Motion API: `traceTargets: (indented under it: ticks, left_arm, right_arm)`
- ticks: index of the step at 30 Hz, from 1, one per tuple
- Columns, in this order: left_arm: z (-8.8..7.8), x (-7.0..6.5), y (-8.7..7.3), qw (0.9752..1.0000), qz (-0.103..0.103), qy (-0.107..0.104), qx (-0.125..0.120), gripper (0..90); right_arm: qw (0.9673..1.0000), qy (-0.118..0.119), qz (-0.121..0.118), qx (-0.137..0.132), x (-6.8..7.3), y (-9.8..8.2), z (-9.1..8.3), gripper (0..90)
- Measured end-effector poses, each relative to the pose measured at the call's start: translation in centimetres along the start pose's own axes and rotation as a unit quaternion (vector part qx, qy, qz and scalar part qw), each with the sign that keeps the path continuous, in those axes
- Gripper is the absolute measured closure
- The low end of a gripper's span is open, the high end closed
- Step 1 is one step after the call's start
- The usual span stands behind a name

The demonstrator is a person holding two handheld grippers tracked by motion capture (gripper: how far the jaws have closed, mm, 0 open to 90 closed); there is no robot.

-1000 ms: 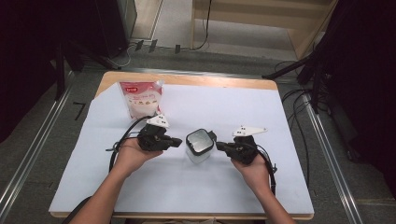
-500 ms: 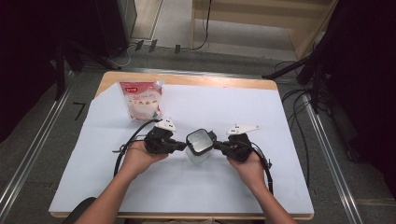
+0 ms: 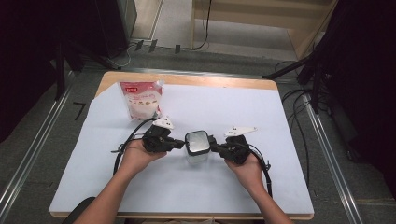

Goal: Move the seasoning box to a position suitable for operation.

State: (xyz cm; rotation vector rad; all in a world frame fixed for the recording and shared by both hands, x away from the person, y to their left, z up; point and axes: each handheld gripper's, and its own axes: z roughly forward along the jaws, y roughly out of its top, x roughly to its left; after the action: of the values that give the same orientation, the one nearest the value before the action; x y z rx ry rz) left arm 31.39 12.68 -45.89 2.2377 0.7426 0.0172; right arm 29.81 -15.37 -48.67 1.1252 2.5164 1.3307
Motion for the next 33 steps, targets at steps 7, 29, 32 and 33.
traceTargets:
  ticks: [7, 29, 32, 33]
  left_arm:
    - [-0.2, 0.4, 0.0, 1.0, 0.003, -0.002, 0.002, 90.0]
    - [-1.4, 1.5, -0.1, 0.9991, 0.038, -0.007, 0.017, 64.8]
    - [-2.4, 1.4, -0.1, 0.9983, 0.056, -0.016, 0.003, 51.9]
    - [-2.6, 1.5, -0.1, 0.9981, 0.057, -0.025, 0.001, 48.5]
  right_arm:
    - [1.0, 0.007, 0.003, 0.005, 0.4, -0.2, 0.0, 90.0]
    - [0.9994, 0.032, -0.006, 0.01, 1.7, 0.1, -1.1, 90.0]
    - [0.9994, 0.032, -0.005, 0.008, 1.5, 0.2, -1.9, 90.0]
    - [0.9995, 0.031, -0.004, 0.008, 1.4, 0.3, -2.0, 90.0]
